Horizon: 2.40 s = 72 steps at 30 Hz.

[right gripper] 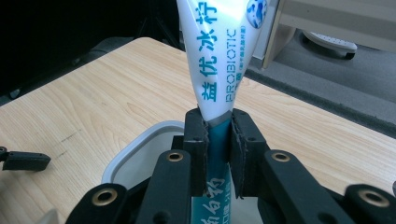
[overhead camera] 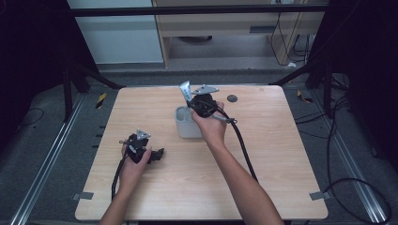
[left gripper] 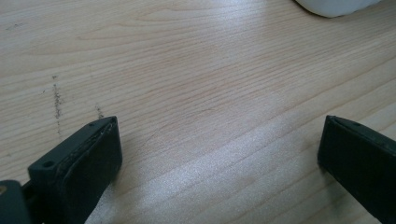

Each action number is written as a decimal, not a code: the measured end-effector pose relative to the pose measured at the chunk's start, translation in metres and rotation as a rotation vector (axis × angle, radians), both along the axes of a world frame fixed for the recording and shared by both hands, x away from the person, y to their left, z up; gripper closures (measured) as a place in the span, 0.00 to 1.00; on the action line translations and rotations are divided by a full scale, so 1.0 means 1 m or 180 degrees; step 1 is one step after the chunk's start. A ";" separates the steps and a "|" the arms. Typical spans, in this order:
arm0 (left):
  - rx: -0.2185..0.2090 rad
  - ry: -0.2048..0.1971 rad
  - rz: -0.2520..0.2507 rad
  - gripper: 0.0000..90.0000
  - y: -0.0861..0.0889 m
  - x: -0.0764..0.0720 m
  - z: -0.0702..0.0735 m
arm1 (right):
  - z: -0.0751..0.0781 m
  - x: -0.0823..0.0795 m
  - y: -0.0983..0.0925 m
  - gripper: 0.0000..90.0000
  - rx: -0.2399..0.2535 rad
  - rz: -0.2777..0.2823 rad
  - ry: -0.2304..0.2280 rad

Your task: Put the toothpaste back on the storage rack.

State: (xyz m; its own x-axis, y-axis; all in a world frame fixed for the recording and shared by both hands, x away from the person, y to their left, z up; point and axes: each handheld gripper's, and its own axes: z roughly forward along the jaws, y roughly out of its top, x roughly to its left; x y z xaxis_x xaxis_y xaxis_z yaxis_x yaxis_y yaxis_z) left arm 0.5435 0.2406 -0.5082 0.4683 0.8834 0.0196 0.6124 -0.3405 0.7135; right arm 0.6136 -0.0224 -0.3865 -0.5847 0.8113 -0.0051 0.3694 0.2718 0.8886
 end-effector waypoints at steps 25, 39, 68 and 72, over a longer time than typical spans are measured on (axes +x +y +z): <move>-0.0001 0.0007 -0.0001 0.00 0.000 0.000 0.000 | -0.008 -0.001 0.001 0.87 -0.0102 0.0030 0.0135; -0.0001 0.0007 0.0000 0.00 0.000 0.000 0.000 | -0.013 0.000 0.003 0.87 -0.0168 0.0025 0.0230; -0.0002 0.0006 0.0000 0.00 0.000 0.000 0.000 | -0.018 0.001 0.003 0.87 -0.0198 0.0025 0.0317; -0.0002 0.0007 0.0000 0.00 0.000 0.000 0.000 | -0.018 0.001 0.003 0.87 -0.0196 0.0023 0.0319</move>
